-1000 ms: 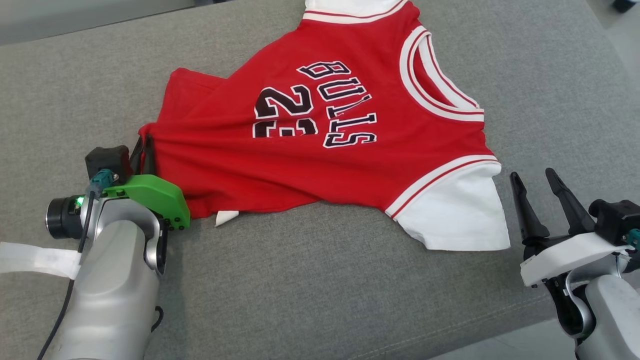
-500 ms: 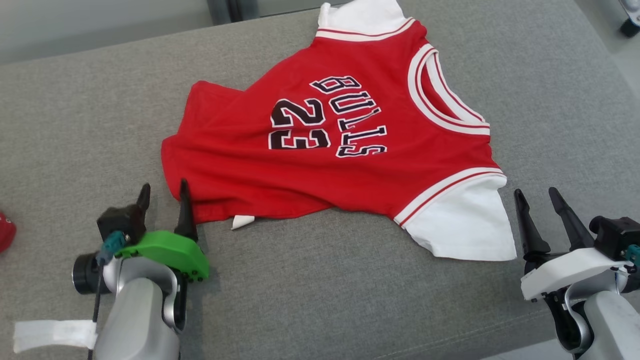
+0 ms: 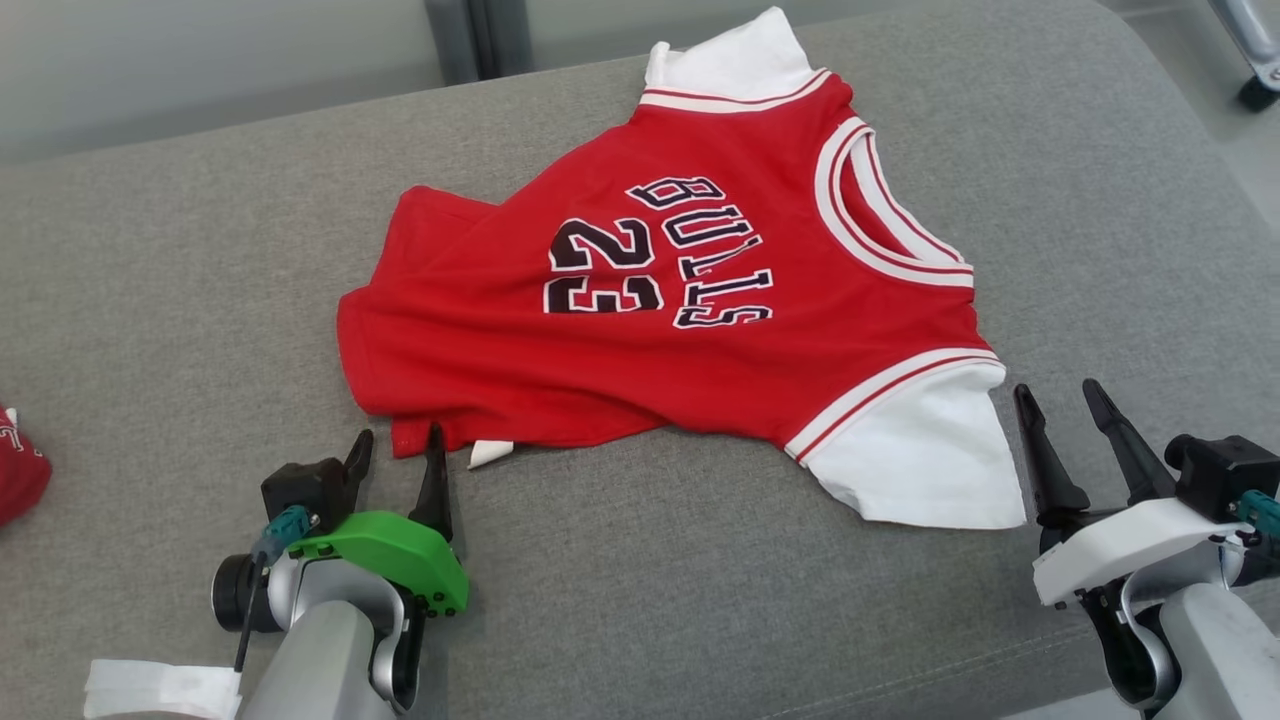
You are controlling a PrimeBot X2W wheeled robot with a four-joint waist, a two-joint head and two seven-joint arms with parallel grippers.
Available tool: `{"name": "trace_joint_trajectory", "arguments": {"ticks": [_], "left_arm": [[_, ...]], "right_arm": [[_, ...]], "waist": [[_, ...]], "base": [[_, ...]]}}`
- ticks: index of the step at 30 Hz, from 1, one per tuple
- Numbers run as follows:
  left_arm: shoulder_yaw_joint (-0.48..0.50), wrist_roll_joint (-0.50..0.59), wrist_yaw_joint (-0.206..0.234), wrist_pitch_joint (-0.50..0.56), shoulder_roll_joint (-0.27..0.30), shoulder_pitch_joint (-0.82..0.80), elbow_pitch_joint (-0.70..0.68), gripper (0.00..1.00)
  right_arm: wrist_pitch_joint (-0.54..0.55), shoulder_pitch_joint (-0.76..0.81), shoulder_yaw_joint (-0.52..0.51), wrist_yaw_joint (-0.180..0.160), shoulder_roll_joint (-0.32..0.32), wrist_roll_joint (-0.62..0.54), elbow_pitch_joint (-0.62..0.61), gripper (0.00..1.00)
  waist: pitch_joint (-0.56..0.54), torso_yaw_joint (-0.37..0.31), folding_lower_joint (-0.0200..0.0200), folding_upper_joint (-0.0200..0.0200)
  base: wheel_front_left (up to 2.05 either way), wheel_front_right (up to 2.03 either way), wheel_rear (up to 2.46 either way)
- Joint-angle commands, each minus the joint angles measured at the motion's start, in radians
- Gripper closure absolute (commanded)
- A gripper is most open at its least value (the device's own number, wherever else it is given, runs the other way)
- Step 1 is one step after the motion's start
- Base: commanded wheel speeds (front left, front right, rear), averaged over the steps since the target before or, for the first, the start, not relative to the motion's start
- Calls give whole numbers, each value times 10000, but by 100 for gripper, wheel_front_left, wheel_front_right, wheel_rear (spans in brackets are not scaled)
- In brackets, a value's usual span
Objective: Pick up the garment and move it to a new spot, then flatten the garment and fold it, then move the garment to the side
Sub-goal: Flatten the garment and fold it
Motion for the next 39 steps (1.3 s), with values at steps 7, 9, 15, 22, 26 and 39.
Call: {"name": "trace_joint_trajectory", "arguments": {"ticks": [7, 9, 15, 22, 26, 39], "left_arm": [[-240, -32, 72, 9, 29, -377, 640, 100], [-191, -5, 111, 8, 27, -283, 548, 100], [-174, 77, 85, 6, 28, 559, -150, 100], [-87, 161, 348, 3, 42, 1755, -881, 100], [315, 498, 597, 3, 40, 2214, -1146, 0], [1310, 1766, 812, 5, 24, 3408, -3074, 0]], "right_arm": [[-30, 83, -105, -7, 35, 18, 65, 0], [-30, 165, -208, -7, 40, -11, 88, 0], [-29, 595, -621, -7, 145, -58, 208, 0], [-30, 1097, -863, -6, 409, -297, 162, 0], [-30, 1243, -849, -6, 592, -553, 67, 0], [-29, 1625, -1120, -6, 1070, -1656, -672, 0]], "waist": [[137, -517, 0, -1], [57, -450, 0, -1], [-669, 412, 0, -1], [-1434, 1637, 0, -1], [-1678, 1818, 0, -1], [-2354, 1247, 0, -1]], "base": [[0, 0, 0], [0, 0, 0], [0, 0, 0], [0, 0, 0], [0, 0, 0], [0, 0, 0]]}}
